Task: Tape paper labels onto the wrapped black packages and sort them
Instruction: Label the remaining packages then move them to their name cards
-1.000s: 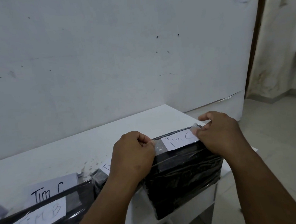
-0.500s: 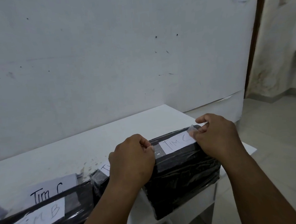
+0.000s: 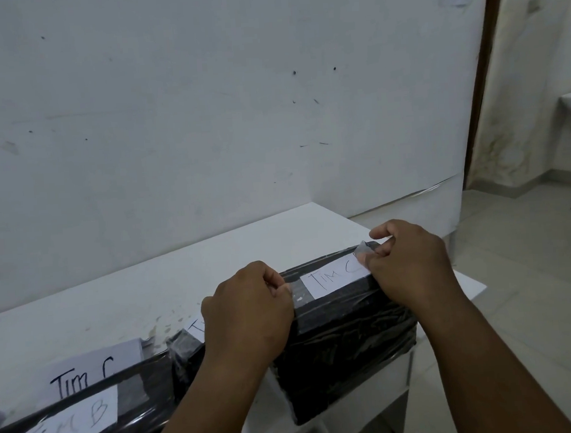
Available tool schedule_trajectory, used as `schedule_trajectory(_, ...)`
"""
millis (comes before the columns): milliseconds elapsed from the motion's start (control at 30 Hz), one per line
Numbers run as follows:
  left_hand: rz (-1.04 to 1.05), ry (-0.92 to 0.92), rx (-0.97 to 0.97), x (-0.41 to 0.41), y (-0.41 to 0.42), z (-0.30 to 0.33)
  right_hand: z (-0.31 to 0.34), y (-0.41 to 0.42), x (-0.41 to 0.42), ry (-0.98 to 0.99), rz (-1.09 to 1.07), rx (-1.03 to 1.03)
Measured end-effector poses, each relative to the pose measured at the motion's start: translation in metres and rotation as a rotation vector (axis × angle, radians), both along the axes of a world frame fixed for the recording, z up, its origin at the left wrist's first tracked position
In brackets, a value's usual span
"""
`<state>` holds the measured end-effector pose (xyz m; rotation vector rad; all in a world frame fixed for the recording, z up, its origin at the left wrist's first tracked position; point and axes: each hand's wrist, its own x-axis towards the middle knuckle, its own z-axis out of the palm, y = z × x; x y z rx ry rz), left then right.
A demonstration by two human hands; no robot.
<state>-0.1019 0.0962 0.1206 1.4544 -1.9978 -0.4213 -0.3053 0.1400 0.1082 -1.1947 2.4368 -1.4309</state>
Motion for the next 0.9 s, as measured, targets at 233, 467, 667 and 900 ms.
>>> schedule_trajectory(233, 0.004, -0.051, -0.049, 0.005, -0.003, -0.002, -0.002, 0.005, 0.001, -0.038, -0.032, -0.051)
schedule_trajectory(467, -0.031, 0.022, -0.269, 0.006, -0.009, -0.011, -0.011, 0.008, 0.004, 0.048, -0.075, -0.203)
schedule_trajectory(667, -0.494, -0.063, -0.305, 0.000, 0.001, -0.017, -0.028, 0.026, 0.034, 0.457, 0.211, -0.119)
schedule_trajectory(900, -0.472, -0.421, -0.152, -0.001, 0.013, -0.032, -0.040, 0.032, 0.035, 0.535, 0.312, 0.146)
